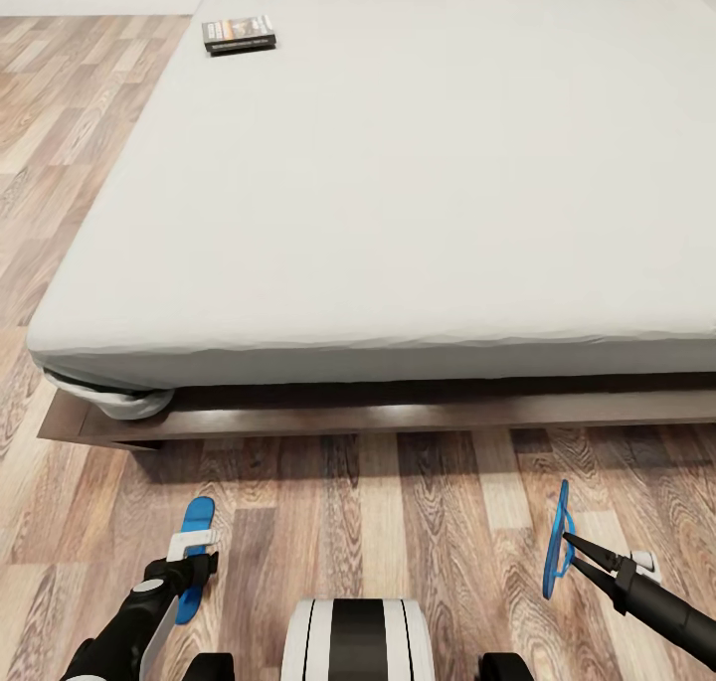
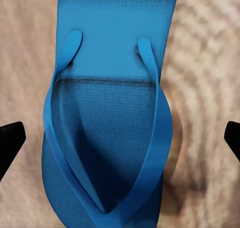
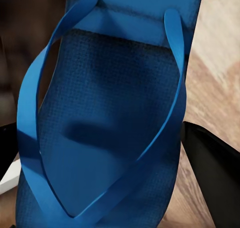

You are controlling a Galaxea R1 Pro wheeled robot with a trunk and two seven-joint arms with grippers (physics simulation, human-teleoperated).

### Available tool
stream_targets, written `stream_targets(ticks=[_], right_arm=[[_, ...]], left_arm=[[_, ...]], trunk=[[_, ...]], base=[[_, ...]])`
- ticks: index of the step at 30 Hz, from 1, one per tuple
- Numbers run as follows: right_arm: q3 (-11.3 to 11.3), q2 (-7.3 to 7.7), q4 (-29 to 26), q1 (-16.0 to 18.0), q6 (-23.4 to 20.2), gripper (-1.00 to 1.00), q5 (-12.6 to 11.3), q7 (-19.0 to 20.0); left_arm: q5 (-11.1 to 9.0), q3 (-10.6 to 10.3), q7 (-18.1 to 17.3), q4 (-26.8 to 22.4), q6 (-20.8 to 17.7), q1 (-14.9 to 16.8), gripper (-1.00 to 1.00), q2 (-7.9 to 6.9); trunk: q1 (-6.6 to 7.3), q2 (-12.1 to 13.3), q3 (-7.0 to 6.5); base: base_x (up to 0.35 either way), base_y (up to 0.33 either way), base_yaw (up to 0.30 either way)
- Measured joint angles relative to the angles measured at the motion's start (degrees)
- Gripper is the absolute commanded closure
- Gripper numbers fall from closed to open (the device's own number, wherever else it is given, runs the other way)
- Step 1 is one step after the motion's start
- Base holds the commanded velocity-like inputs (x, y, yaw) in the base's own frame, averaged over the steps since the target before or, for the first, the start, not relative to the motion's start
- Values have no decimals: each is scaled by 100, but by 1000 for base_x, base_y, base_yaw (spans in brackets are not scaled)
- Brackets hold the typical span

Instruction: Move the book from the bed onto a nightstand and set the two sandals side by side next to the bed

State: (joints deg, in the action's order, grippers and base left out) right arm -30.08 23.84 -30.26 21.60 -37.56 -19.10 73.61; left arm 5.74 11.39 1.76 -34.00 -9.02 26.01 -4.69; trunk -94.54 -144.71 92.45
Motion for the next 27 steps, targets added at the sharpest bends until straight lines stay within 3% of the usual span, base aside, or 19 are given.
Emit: stream_targets(ticks=[2,27], right_arm=[[0,-1,0,0,1,100,0,-2],[-1,-1,-1,0,-2,100,-3,-3]], left_arm=[[0,0,0,0,0,0,-100,0],[0,0,0,0,0,0,-100,0]], trunk=[[0,0,0],[65,33,-553]], base=[[0,0,0],[0,0,0]])
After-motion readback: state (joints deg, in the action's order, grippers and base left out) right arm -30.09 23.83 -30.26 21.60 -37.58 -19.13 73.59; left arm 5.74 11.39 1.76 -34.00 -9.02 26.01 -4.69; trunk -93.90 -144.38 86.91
